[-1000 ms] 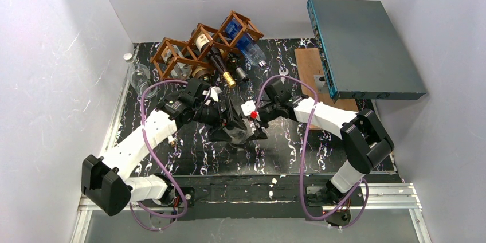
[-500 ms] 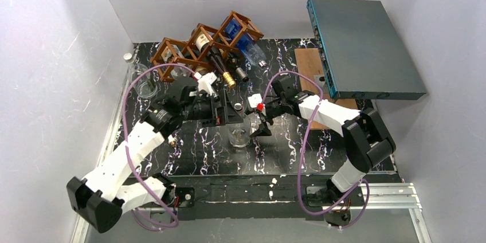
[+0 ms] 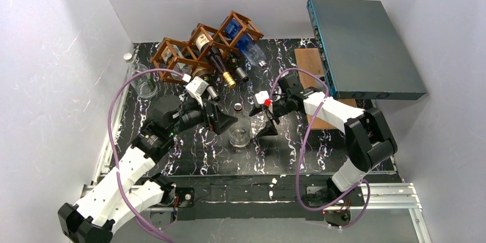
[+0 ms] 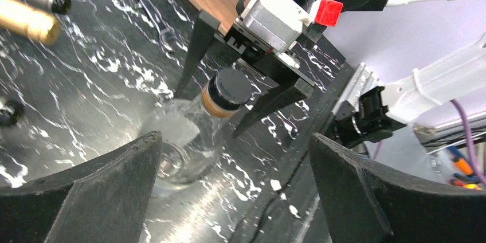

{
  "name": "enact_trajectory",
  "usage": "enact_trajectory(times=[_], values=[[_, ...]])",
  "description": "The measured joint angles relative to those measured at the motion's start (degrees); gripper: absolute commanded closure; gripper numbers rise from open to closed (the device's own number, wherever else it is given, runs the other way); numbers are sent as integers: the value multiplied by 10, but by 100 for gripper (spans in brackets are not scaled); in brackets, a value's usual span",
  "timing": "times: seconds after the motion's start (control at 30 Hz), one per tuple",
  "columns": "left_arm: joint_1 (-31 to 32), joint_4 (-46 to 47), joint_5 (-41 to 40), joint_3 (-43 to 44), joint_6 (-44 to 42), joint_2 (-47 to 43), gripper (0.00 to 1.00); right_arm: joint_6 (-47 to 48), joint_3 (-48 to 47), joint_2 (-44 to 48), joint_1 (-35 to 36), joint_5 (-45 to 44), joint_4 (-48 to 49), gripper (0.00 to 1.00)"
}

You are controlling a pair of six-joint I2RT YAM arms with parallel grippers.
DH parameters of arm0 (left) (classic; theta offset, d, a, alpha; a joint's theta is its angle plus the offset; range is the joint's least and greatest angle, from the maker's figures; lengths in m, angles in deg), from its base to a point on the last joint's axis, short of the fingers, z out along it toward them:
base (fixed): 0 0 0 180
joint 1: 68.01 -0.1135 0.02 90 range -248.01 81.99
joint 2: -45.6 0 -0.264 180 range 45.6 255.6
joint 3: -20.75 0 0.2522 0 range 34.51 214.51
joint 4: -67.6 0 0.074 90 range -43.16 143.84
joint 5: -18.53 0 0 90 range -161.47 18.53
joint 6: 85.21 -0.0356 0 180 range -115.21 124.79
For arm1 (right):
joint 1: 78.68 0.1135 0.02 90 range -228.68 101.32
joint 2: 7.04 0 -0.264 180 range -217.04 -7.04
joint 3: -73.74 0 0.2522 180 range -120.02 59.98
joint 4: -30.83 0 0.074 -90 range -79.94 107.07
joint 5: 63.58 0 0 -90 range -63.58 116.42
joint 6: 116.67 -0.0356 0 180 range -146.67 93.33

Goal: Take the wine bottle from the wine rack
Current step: Place the wine bottle at the center of the board.

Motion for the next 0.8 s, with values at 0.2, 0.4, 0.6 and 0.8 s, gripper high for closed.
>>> enact_trajectory(times=[0.2,0.4,0.6,0.8], values=[[0,38,11,0,-97,6,2,8,-5,11,-8,10,-22,1],[0,54,25,-9,-202,30,2,19,-16,12,-9,18,-45,2],[0,89,37,-36,-272,55,2,37,-19,12,-9,22,-65,2],[0,169,60,-83,-271,83,6,50,-19,12,-9,22,-76,2]])
